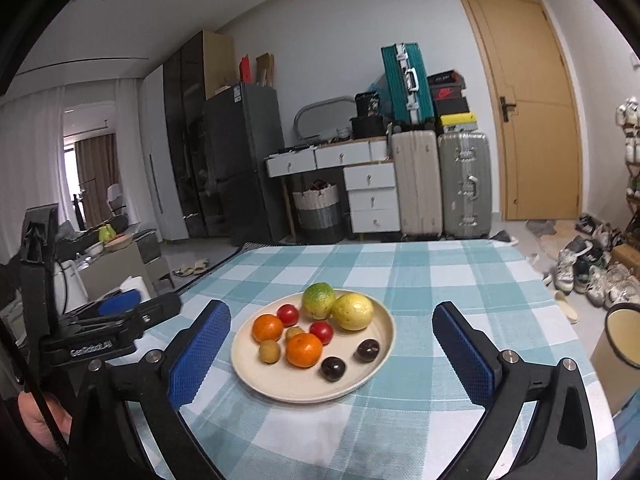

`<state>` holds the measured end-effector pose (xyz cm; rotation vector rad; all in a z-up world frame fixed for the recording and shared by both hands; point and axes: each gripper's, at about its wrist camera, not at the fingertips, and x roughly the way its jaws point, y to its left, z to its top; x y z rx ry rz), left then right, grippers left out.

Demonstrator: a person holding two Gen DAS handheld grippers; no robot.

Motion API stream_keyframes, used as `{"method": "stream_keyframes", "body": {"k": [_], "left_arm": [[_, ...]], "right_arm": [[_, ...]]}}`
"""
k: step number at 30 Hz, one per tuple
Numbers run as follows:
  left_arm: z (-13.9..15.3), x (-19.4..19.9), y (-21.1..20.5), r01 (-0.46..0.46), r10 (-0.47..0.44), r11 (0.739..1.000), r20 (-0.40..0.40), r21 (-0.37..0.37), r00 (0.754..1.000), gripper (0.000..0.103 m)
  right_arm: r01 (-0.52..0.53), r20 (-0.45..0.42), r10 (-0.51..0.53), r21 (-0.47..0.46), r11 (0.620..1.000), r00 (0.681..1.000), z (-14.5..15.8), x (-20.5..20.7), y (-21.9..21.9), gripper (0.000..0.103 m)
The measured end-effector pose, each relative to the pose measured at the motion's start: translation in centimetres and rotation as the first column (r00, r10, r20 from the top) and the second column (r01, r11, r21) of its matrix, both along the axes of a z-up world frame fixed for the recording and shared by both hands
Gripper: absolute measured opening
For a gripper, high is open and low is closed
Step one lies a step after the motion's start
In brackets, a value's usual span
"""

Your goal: Organize fruits

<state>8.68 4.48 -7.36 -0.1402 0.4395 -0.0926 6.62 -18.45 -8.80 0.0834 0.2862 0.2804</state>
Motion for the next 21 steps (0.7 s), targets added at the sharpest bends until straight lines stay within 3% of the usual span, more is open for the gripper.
{"method": "stream_keyframes", "body": {"k": [6,9,21], "left_arm": [[-1.1,-0.5,-0.2,-0.015,0.014,0.999,0.035,0.044,0.999,0.102],[-1.4,-0.8,-0.5,-0.075,0.069,0.994,0.070,0.079,0.995,0.102],[-2.3,-0.6,-0.9,-0.081,0.072,0.992,0.098,0.095,0.993,0.102]], "right_arm": [[0.044,0.040,-0.044,-0.016,0.999,0.998,-0.9,-0.3,-0.5,0.103],[0.045,0.047,-0.043,-0.029,0.999,0.998,-1.3,-0.3,-0.6,0.103],[0.034,0.045,-0.032,-0.047,0.998,0.998,-2.4,0.5,-0.6,0.103]]}}
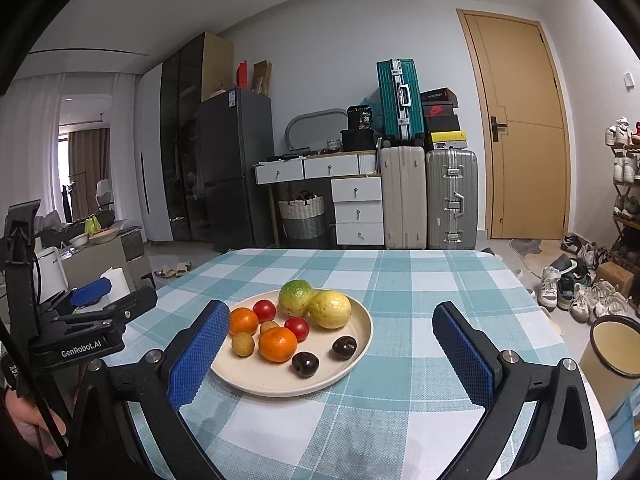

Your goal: Organize fruits

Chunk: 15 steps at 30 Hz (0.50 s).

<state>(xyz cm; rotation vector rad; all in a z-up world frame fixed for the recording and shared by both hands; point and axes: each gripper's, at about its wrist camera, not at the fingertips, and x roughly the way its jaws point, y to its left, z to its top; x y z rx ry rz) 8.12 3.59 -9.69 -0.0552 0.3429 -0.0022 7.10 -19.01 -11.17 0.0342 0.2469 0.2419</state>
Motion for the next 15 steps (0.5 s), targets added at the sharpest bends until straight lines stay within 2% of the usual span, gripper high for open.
{"method": "stream_keyframes", "body": {"k": [5,8,15], "left_arm": [[0.0,0.1,-0.6,0.016,-0.016,0.999,-0.003,0.029,1.000,0.102],[0.0,-0.6,-1.0,0.035,-0.037,0.998,0.037,0.043,0.999,0.102],[0.1,-0.4,-1.1,0.034,-0.036,0.999,0.030,0.041,0.999,0.102]], "right_arm": [[-0.003,-0.018,0.002,-0.048,0.999,1.000,-0.3,0.4,1.0,0.103],[-0.012,-0.002,0.012,-0.091,0.996,1.000,-0.4,0.1,1.9,0.103],[-0.017,-0.001,0.017,-0.090,0.996,1.000,-0.5,0.1,2.0,0.103]]}}
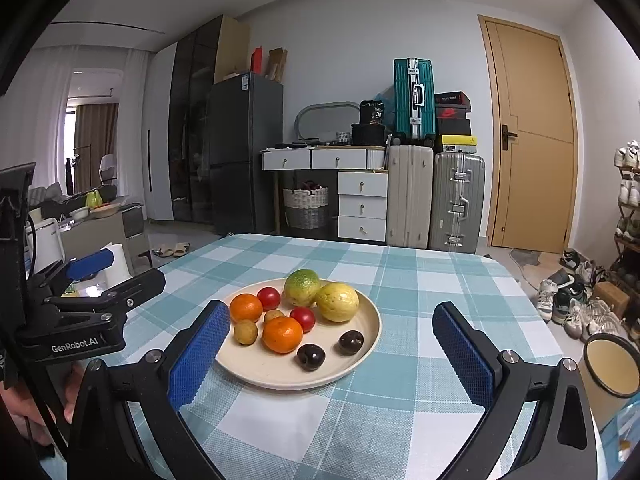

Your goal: Organize fruits

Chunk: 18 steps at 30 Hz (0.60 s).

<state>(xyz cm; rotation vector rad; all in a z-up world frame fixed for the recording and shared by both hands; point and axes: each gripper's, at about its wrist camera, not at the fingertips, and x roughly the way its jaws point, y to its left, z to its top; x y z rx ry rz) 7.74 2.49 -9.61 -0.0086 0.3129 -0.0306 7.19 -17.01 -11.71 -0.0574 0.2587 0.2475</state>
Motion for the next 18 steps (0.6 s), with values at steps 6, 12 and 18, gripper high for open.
{"method": "stream_keyframes", "body": {"k": [6,12,18], "left_arm": [[0.01,0.02,0.02,0.001,-0.001,1.000,0.000,0.000,1.000,0.102],[0.01,0.02,0.04,0.001,-0.001,1.000,0.000,0.000,1.000,0.102],[0.02,0.01,0.04,0.001,-0.001,1.000,0.001,0.000,1.000,0.102]], "right_arm": [[0.006,-0.006,-0.006,0.002,1.000,1.000,0.04,-0.01,-0.13,0.103],[0.006,-0.006,-0.006,0.002,1.000,1.000,0.03,-0.02,-0.12,0.103],[0.006,-0.006,-0.006,0.002,1.000,1.000,0.03,-0.02,-0.12,0.103]]}}
